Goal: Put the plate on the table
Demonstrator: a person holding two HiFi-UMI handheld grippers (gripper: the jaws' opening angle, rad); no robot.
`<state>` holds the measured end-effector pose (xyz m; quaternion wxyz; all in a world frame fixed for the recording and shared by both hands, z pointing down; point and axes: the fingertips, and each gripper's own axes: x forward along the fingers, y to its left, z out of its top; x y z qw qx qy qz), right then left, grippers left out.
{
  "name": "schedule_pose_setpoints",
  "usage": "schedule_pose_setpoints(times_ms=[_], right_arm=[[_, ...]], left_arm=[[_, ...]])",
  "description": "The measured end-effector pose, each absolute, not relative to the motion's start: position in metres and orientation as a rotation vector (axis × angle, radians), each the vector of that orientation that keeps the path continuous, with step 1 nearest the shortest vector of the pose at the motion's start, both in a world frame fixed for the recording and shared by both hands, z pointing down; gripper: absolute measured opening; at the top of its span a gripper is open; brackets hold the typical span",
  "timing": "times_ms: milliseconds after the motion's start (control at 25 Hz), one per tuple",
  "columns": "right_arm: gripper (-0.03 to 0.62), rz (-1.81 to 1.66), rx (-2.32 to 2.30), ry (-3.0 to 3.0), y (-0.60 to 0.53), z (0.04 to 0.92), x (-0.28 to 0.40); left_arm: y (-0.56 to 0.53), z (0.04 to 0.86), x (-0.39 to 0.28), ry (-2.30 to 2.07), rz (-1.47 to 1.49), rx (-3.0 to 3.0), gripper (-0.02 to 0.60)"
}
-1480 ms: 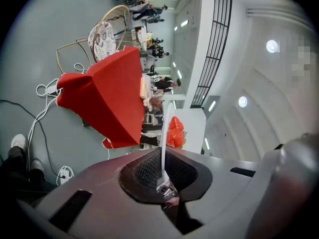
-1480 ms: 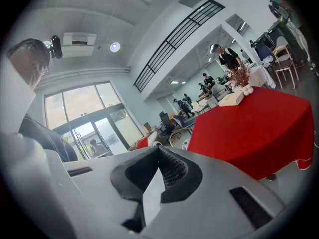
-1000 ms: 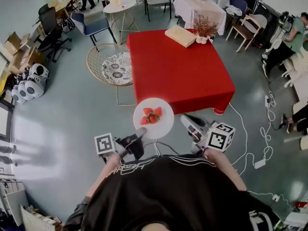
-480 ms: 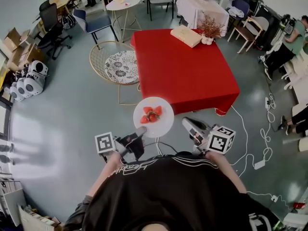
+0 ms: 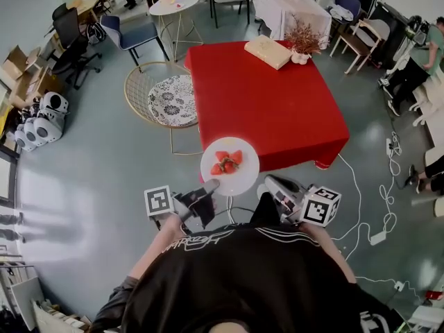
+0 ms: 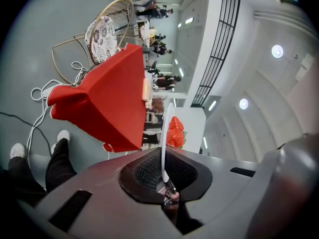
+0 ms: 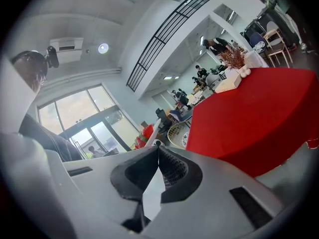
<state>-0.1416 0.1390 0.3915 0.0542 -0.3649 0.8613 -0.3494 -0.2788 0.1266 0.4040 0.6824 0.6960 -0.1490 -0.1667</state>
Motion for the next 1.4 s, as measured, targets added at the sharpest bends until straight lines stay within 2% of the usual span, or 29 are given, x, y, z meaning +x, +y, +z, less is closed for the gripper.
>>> schedule_pose_setpoints(times_ms=[600, 840, 1400], right_arm=[[0.008, -1.088, -1.064, 2.597, 0.006, 0.400, -0.039], [0.008, -1.131, -1.018, 2.593, -0.074, 0.399, 0.036], [0.008, -1.201, -0.912, 2.613, -0.150, 0.420, 0.091]], left_arm=[[0.001, 0.415, -0.177, -0.381, -0.364, 1.535, 0.017], [-0.072, 0.408, -0.103, -0.416, -0.373, 1.526, 0.017], [-0.146, 0.415, -0.049, -0.507, -0.414, 1.557, 0.017]])
